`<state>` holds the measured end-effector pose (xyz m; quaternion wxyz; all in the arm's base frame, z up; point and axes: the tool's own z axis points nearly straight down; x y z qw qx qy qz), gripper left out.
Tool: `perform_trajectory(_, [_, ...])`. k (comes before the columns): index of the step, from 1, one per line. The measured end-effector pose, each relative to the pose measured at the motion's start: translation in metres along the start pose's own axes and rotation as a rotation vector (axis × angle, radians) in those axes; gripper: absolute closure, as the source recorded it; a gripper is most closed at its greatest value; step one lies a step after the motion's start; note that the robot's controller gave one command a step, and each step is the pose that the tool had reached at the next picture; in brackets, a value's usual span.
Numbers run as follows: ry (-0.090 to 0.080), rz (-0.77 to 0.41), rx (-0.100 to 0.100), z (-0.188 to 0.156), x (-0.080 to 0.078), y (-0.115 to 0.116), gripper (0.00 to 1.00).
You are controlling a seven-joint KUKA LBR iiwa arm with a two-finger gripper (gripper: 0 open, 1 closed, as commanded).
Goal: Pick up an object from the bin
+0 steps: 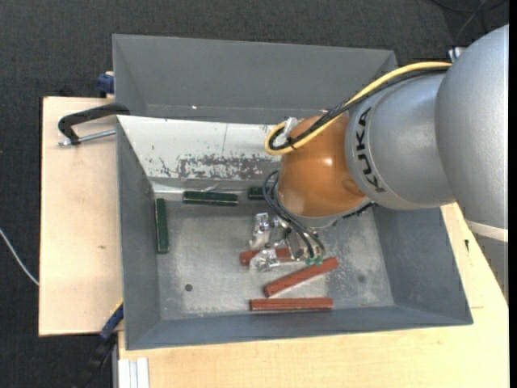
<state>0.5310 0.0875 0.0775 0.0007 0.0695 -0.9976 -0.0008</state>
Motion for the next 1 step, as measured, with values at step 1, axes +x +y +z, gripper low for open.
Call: perform_trajectory(1, [-0.009,0.028,0.001,-0.1491,-0.0051,-0.016,1.0])
